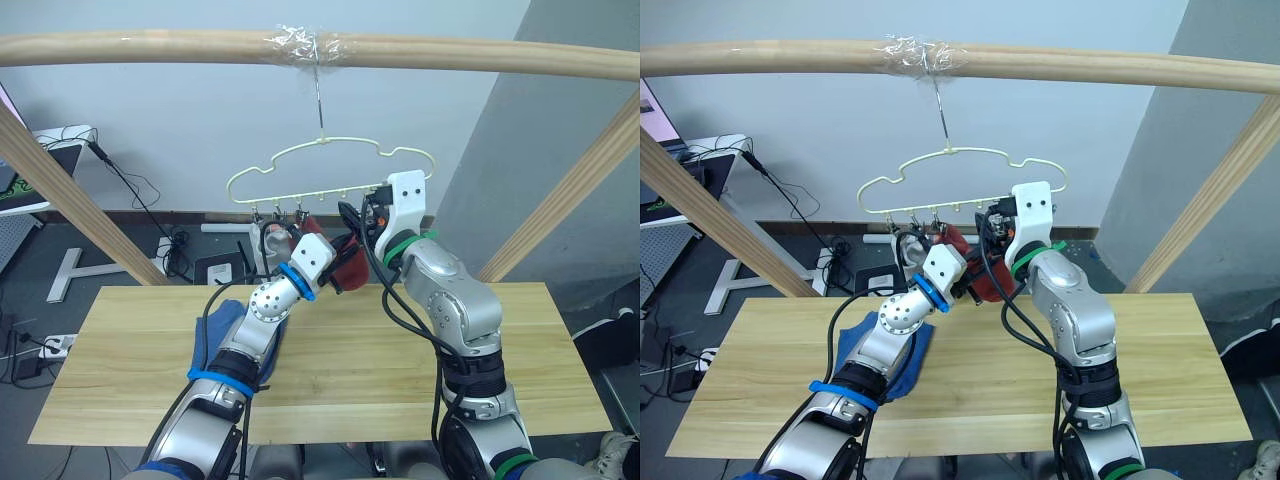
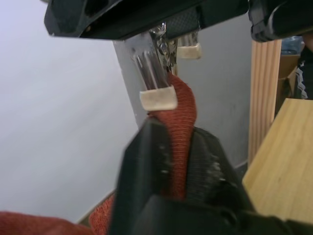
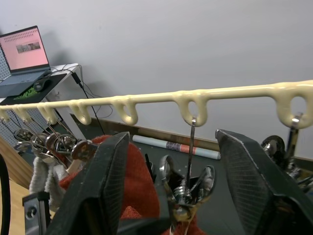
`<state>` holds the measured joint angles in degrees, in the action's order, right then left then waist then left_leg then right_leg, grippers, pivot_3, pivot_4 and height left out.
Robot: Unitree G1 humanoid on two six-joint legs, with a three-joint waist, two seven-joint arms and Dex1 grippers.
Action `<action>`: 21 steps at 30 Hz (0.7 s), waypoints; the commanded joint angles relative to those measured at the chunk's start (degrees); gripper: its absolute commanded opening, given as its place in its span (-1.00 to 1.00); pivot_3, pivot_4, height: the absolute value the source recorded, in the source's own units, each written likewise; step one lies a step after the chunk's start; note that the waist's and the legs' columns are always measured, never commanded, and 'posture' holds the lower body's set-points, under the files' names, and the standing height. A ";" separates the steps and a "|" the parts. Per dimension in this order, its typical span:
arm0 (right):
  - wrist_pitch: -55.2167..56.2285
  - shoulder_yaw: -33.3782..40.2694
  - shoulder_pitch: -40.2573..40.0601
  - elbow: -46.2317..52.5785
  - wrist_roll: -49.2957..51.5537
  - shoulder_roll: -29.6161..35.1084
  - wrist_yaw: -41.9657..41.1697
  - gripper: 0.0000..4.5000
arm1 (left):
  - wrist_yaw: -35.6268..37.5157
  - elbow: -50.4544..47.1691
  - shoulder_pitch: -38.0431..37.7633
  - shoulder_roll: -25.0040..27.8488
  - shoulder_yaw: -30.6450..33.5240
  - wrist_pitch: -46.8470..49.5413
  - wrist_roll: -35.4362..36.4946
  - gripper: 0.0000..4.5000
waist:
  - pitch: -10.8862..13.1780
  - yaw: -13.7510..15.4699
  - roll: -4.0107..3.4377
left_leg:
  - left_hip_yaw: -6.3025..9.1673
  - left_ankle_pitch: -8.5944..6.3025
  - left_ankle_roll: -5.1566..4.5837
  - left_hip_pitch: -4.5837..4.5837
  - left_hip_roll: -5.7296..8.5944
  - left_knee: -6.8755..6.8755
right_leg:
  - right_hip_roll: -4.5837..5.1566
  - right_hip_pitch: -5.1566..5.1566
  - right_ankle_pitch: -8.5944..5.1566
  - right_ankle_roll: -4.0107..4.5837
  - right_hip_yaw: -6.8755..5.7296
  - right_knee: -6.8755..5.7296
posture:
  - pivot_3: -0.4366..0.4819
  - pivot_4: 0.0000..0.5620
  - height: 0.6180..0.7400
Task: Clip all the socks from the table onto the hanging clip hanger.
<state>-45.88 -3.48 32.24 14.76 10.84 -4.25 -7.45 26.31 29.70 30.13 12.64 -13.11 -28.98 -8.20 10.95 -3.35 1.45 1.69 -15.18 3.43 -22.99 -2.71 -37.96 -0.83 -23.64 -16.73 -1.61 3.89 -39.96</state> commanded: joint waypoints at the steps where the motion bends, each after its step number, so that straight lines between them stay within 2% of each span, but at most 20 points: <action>1: 0.44 -1.28 -1.06 4.82 0.30 1.70 -0.92 0.32 | 3.87 -3.78 -1.48 0.56 -0.08 2.12 3.02 -0.11 | 0.00 -0.01 0.00 | 0.00 0.00 0.00 0.00 0.00 0.00 | 0.00 0.00 0.00 0.00 0.00 0.00 | -0.18 -0.35 0.50; 3: 0.70 -2.85 -2.35 6.45 -0.50 3.82 -1.84 0.32 | 6.21 -6.60 -2.93 0.48 0.97 5.93 6.51 0.14 | 0.00 -0.02 0.00 | 0.00 0.00 0.00 0.00 0.00 0.01 | 0.00 0.00 0.00 0.00 0.01 0.02 | -0.18 -0.35 0.50; 13: 1.29 -6.17 -10.50 16.79 -0.40 10.67 -4.18 0.32 | 18.58 -25.07 -8.14 8.40 3.03 22.84 17.71 0.14 | 0.02 -0.25 -0.02 | 0.03 0.00 0.00 0.02 -0.02 0.00 | -0.04 0.01 -0.01 -0.02 0.02 0.00 | -0.21 -0.33 0.50; 20: 2.85 -4.58 -12.48 18.17 -1.74 9.06 -0.26 0.32 | 23.02 -29.96 -7.50 13.44 5.63 29.67 21.60 0.14 | 0.03 -0.58 -0.02 | 0.01 0.00 0.00 0.03 -0.01 0.00 | -0.03 0.02 -0.07 -0.11 0.04 0.02 | -0.22 -0.33 0.50; 21: 2.58 -4.23 -12.17 17.43 -1.57 8.25 0.44 0.24 | 23.47 -30.11 -7.04 13.84 5.88 30.03 21.73 0.15 | 0.03 -0.58 -0.02 | 0.01 0.00 0.01 0.03 -0.01 -0.01 | -0.02 0.02 -0.14 -0.24 0.04 0.02 | -0.21 -0.34 0.50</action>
<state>-44.45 -8.60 19.43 30.66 9.56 4.82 -8.13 48.94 2.09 22.07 26.01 -8.04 0.71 12.50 10.97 -3.93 1.43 1.70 -15.18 3.44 -22.97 -2.72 -37.97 -0.85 -23.61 -16.87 -1.84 3.92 -39.93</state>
